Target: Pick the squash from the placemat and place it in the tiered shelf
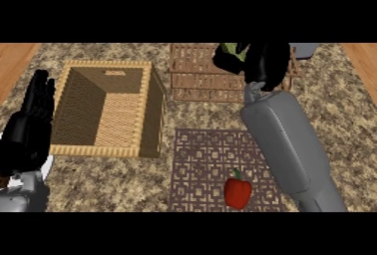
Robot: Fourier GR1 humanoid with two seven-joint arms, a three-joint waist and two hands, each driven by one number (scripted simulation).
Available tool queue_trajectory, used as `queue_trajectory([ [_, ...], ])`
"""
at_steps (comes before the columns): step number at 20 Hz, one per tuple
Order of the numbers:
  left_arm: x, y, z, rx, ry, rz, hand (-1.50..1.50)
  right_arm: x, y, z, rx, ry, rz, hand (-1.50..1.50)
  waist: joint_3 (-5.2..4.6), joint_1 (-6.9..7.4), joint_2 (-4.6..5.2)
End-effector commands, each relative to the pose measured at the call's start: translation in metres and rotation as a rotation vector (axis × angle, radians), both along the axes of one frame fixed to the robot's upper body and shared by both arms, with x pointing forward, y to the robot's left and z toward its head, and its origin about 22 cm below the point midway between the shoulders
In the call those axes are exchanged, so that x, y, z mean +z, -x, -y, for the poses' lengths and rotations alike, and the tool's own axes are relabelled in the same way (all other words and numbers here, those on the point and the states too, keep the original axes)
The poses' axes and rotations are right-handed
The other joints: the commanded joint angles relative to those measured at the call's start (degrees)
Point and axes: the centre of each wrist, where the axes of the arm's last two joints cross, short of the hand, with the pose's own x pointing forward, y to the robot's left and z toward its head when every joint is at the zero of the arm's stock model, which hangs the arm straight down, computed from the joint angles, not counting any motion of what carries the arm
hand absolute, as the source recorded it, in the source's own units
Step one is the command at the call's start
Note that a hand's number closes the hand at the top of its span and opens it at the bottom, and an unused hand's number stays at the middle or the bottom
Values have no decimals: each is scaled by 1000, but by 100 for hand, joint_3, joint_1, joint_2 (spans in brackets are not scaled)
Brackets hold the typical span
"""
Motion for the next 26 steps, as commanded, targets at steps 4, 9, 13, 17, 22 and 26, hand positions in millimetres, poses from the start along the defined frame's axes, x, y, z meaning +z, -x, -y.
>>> queue_trajectory([
  [4,-14,-1,11,-26,39,-102,0,-29,-22,7,-52,-120,50,150,-63,-10,46],
  [9,-25,9,11,-19,49,-116,0,-33,-38,20,-9,-164,-29,-150,-64,8,44],
  [13,-21,1,21,-35,37,-102,0,-40,-47,22,33,-202,-32,-150,-62,8,50],
  [17,-22,9,-5,-24,49,-122,0,-16,-47,22,84,-242,56,-150,-64,-27,21],
  [22,-30,2,3,-22,43,-113,0,12,-49,20,90,-343,191,-150,-65,-60,28],
  [26,-31,13,-7,0,42,-110,0,33,-43,40,10,-355,223,-150,-69,-126,-16],
])
